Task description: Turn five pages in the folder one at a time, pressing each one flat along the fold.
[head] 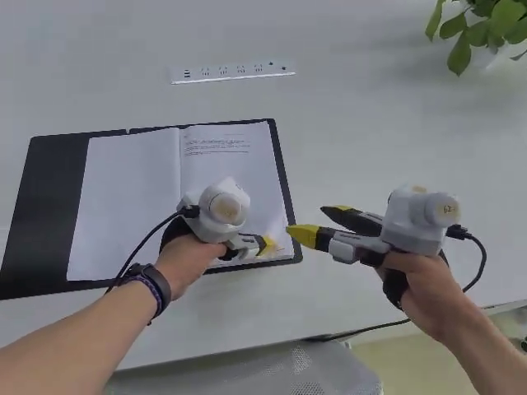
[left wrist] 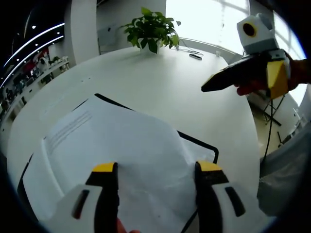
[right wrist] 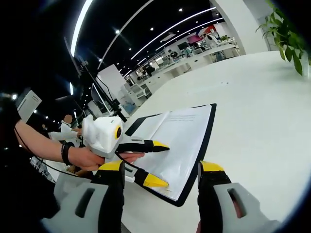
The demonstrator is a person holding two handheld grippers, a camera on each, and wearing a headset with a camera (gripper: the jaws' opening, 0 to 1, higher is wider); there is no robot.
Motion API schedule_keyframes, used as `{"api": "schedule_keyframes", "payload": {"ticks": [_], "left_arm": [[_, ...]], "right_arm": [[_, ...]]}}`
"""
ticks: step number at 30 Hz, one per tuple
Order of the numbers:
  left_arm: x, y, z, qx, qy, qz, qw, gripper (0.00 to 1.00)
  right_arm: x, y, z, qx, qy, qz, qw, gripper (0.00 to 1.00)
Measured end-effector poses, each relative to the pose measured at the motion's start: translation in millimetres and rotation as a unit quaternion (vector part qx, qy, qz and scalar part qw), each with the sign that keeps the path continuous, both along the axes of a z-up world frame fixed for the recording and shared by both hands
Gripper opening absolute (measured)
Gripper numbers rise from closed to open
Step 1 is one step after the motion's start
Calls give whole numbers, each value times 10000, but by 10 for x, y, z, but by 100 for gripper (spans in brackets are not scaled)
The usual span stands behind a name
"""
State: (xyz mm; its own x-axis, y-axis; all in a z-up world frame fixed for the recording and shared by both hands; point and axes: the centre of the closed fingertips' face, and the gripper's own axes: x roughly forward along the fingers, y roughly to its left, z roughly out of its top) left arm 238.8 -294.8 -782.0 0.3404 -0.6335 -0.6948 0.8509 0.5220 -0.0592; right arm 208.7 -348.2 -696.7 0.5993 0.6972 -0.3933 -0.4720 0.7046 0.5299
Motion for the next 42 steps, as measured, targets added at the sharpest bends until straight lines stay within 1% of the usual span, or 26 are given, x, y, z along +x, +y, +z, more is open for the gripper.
{"api": "schedule_keyframes", "payload": {"ticks": [4, 9, 12, 14, 15, 16, 22, 24, 27, 34, 37, 41, 42], "left_arm": [[-2, -2, 2, -16, 4, 8, 10000, 64], [-2, -5, 0, -30, 13, 16, 10000, 64], [-1, -3, 1, -41, 9, 21, 10000, 64], [0, -3, 2, -38, 11, 21, 10000, 64], [0, -3, 3, -39, 14, 22, 10000, 64], [1, -3, 3, -40, 16, 22, 10000, 64], [1, -3, 3, -54, 27, 40, 10000, 64], [2, -3, 4, -54, 30, 46, 10000, 64], [2, -3, 5, -62, 40, 56, 10000, 64], [-5, -4, 6, -68, 62, 56, 9999, 64], [-19, -10, 11, -73, 91, 36, 9999, 65], [-38, -14, 17, -108, 131, 56, 9998, 67], [-45, -14, 22, -114, 147, 56, 9998, 67]], "right_arm": [[99, 77, -54, 54, 104, -19, 9999, 53], [154, 164, -107, 102, 211, 17, 9997, 49], [170, 185, -165, 49, 290, 21, 9996, 49], [176, 197, -191, 89, 334, 42, 9994, 47], [228, 178, -229, 97, 358, 40, 9993, 45], [238, 178, -242, 100, 372, 40, 9993, 45], [248, 211, -295, 224, 469, 41, 9986, 39], [292, 212, -341, 265, 524, 57, 9983, 38], [296, 234, -385, 287, 577, 82, 9979, 35], [324, 332, -395, 491, 642, 143, 9966, 27], [331, 365, -400, 559, 678, 181, 9960, 25], [332, 367, -419, 615, 728, 146, 9953, 24], [327, 366, -423, 667, 762, 125, 9948, 23]]}}
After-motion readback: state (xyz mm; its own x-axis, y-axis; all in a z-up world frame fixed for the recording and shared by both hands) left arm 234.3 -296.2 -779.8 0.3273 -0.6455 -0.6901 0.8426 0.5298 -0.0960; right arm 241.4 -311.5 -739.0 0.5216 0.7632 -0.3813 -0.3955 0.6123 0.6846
